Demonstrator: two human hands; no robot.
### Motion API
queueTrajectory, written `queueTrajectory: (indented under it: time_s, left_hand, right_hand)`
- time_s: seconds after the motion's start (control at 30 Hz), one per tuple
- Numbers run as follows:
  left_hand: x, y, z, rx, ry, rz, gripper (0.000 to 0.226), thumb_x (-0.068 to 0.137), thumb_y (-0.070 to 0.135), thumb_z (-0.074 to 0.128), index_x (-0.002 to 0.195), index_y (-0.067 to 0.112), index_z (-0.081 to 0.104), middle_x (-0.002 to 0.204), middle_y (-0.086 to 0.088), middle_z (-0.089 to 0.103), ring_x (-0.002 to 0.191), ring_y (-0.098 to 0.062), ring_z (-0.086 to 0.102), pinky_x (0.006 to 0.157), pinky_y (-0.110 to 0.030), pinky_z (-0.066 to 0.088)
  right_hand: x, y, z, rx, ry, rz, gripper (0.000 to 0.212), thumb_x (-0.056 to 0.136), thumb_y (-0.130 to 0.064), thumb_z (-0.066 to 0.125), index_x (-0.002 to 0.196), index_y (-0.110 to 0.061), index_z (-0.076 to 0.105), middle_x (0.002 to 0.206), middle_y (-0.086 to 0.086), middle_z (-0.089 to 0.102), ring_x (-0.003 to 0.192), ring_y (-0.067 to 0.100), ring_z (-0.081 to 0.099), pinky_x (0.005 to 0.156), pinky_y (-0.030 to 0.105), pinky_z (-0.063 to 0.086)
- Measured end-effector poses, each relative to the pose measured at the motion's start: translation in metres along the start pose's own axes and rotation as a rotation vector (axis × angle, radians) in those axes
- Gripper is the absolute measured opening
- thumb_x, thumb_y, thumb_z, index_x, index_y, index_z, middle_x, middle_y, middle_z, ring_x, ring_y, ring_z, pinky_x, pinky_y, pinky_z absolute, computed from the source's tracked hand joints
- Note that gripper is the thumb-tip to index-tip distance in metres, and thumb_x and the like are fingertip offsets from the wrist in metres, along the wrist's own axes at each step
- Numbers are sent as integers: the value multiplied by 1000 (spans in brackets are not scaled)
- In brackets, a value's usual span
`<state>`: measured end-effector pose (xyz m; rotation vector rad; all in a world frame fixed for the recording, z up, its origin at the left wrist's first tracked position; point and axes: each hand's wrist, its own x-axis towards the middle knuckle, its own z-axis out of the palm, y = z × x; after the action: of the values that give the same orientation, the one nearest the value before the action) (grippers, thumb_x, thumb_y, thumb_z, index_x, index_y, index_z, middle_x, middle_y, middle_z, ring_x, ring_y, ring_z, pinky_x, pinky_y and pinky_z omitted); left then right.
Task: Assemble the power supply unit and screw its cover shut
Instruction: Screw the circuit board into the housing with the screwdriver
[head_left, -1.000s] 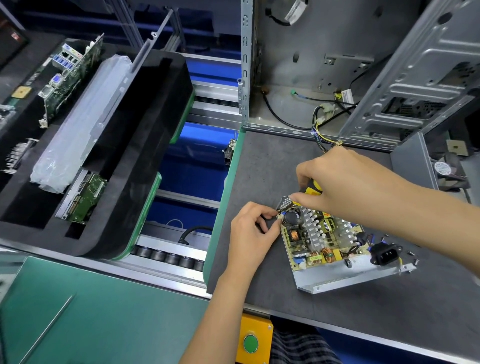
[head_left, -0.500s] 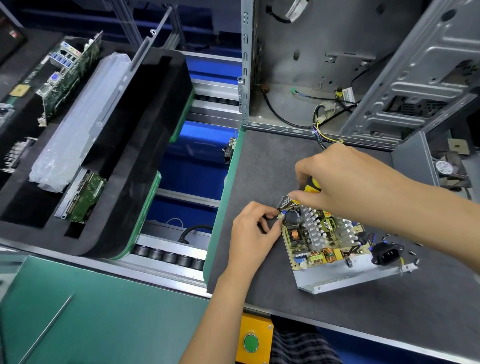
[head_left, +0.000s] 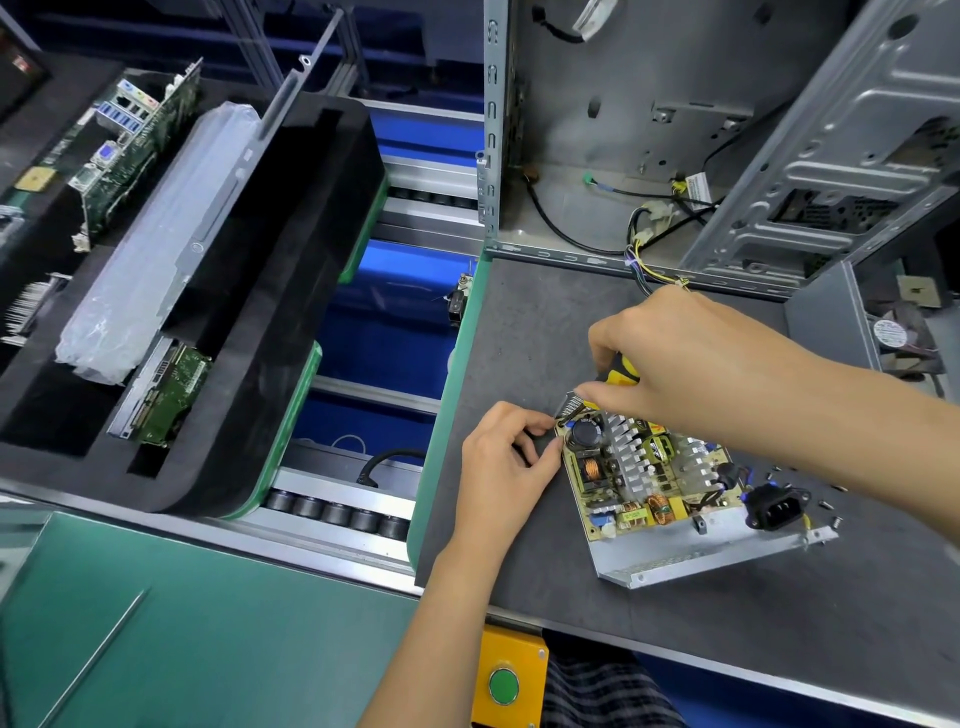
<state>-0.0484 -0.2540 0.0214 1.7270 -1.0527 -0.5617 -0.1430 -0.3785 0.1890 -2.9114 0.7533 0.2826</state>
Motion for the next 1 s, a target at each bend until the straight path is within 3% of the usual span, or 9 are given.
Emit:
queueTrajectory:
  time_s: [0.23, 0.73, 1.0]
  left_hand:
    - [1, 2, 1, 13, 6, 21, 10, 80, 8, 76, 86, 12, 71, 82, 2, 60, 57, -11, 53, 60, -13, 43]
    - [1, 2, 1, 36, -15, 23, 8, 81, 10, 76, 88, 12, 73, 83, 3, 60, 59, -12, 55, 61, -18, 47]
    - [0, 2, 2, 17, 20, 26, 8, 82, 12, 76, 87, 15, 71, 85, 5, 61, 60, -11, 54, 60, -14, 44]
  right_hand:
    - [1, -2, 2, 4, -7, 7, 30, 86, -47, 58, 84, -18, 59, 60, -4, 36, 81, 31, 59, 57, 29, 38]
    - [3, -3, 1, -15, -18, -1, 33, 87, -47, 58, 85, -14, 60, 61, -2, 39, 77, 30, 59, 57, 29, 39]
    - [3, -4, 3, -53, -5, 2, 34, 88, -48, 55, 88, -14, 59, 63, -2, 38, 81, 32, 60, 58, 29, 39]
